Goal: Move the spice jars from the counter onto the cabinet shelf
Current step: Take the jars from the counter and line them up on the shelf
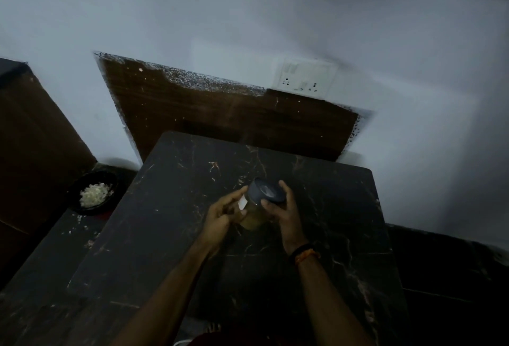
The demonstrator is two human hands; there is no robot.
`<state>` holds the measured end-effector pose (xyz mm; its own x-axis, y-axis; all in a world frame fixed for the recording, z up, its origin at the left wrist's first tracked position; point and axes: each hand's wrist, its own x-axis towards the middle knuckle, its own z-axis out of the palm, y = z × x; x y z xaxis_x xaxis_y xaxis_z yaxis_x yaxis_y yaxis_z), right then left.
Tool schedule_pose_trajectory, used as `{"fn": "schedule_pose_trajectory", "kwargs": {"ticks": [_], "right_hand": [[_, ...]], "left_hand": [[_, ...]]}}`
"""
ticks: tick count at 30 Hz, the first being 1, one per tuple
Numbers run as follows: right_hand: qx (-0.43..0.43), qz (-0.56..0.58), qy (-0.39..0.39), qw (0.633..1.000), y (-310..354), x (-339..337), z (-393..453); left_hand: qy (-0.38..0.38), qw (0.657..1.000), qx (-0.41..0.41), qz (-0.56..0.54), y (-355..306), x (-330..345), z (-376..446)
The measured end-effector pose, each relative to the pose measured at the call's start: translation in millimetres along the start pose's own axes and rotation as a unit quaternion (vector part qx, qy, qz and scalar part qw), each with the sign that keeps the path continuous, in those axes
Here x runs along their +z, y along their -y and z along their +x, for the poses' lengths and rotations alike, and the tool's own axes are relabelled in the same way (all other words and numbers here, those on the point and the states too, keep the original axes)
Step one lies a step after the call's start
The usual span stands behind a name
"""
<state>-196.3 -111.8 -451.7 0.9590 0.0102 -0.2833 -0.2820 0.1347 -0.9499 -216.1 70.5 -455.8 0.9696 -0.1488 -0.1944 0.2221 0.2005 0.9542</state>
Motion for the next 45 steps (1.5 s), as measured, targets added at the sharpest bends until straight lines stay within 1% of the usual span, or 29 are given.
{"fn": "schedule_pose_trajectory", "kwargs": {"ticks": [3,4,7,10,14,21,25,28,35,38,45], "right_hand": [[-0.023,0.022,-0.033,0.999,25,-4,-1],[-0.035,0.024,-0.047,0.998,32,-6,0],[-0.052,0.057,-0.074,0.994,51,-17,2],[-0.068,0.113,-0.079,0.988,68,-29,1],[-0.111,0.191,-0.067,0.973,85,-40,-3],[-0.131,0.245,-0.042,0.960,113,-60,-4],[-0.153,0.229,-0.044,0.960,142,-79,2],[-0.185,0.212,-0.054,0.958,172,-94,6],[-0.262,0.170,-0.097,0.945,264,-133,1],[-0.302,0.143,-0.109,0.936,306,-148,-3],[-0.360,0.113,-0.105,0.920,394,-173,-11]], "left_hand": [[-0.023,0.995,0.060,0.082,-10,26,2],[-0.025,0.992,0.077,0.093,-14,34,2],[-0.014,0.992,0.104,0.068,-28,52,5],[0.017,0.989,0.131,0.063,-40,63,8],[0.077,0.986,0.135,0.056,-56,80,13],[0.156,0.975,0.149,0.052,-77,110,28],[0.179,0.969,0.159,0.063,-98,127,44],[0.202,0.960,0.179,0.079,-123,148,62],[0.270,0.924,0.247,0.112,-198,211,105],[0.279,0.908,0.282,0.131,-231,239,119],[0.298,0.879,0.353,0.118,-303,299,144]]}}
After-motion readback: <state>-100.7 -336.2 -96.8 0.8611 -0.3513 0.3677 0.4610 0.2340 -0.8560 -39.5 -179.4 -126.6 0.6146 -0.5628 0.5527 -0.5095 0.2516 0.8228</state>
